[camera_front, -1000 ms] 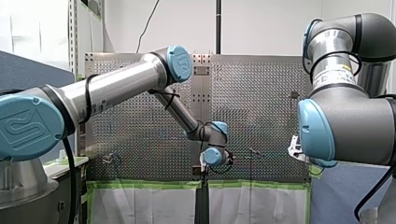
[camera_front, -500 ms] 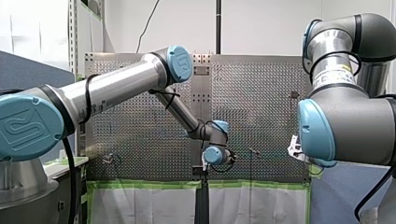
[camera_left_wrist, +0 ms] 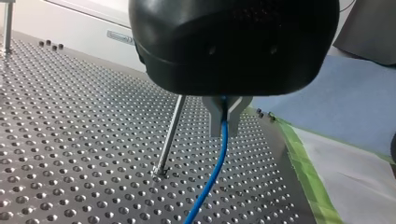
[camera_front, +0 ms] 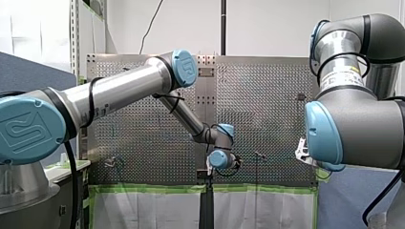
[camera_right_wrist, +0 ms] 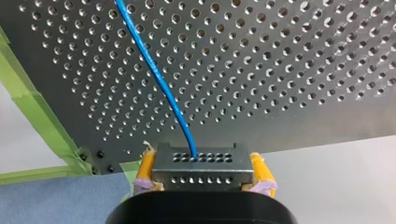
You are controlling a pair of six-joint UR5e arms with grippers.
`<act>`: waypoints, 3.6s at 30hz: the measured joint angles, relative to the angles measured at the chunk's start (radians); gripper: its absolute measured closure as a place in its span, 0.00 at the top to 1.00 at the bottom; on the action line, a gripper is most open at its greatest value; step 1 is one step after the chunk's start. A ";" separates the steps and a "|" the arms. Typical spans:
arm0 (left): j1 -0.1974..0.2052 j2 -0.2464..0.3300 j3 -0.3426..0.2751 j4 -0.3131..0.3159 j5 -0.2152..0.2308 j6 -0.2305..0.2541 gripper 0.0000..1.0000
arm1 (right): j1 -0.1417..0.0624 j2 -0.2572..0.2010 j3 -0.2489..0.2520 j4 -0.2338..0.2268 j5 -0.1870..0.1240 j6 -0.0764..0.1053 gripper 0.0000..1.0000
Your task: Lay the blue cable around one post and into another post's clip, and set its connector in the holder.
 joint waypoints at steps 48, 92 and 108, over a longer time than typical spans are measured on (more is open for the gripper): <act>0.004 -0.002 0.025 -0.030 0.012 0.001 0.00 | 0.008 0.006 -0.017 0.005 0.061 -0.002 0.00; -0.010 0.000 0.045 -0.100 0.026 0.034 1.00 | 0.034 0.013 -0.034 0.009 0.061 -0.016 0.00; -0.025 0.001 0.044 -0.149 0.053 0.066 1.00 | 0.050 0.012 -0.037 0.011 0.049 -0.018 0.00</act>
